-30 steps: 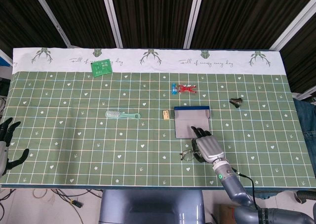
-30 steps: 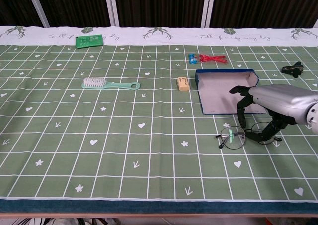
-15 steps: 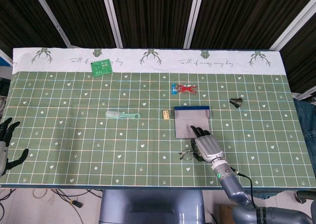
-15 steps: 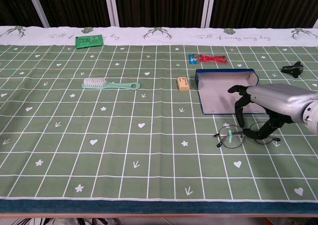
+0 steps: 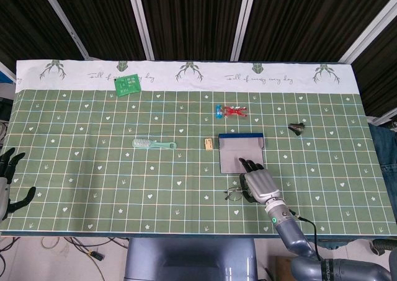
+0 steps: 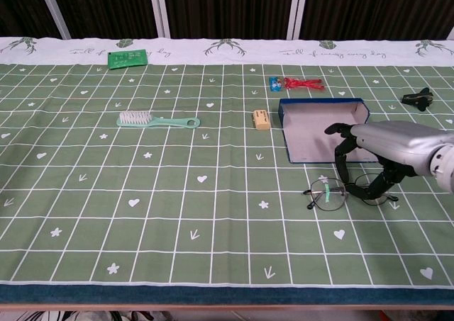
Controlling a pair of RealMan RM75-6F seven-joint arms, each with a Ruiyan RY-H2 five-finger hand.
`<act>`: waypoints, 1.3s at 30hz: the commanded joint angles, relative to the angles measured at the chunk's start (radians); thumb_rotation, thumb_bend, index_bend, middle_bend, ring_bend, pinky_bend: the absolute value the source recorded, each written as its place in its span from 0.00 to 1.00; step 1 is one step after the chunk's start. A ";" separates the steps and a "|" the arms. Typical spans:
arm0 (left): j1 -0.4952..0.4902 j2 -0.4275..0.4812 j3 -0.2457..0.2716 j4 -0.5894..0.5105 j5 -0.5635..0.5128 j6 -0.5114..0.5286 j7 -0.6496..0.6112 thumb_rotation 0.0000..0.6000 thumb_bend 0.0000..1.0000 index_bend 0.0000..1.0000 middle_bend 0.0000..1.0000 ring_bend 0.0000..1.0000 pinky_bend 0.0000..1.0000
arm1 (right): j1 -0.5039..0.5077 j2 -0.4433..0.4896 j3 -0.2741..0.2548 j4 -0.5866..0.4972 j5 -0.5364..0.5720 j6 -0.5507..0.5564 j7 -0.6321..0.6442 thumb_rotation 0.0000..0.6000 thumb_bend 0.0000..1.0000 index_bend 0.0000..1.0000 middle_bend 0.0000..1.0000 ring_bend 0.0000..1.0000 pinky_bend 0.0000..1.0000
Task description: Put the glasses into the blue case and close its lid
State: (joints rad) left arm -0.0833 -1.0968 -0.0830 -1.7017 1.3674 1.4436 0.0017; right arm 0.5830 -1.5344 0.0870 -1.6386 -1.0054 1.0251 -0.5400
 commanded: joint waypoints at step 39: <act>0.000 0.003 0.002 -0.004 -0.002 -0.005 -0.002 1.00 0.32 0.10 0.00 0.00 0.00 | 0.110 0.047 0.080 -0.019 0.070 -0.035 -0.085 1.00 0.48 0.60 0.01 0.09 0.18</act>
State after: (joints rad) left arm -0.0833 -1.0934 -0.0809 -1.7054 1.3651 1.4384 -0.0003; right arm 0.6820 -1.4940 0.1574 -1.6598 -0.9445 0.9983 -0.6161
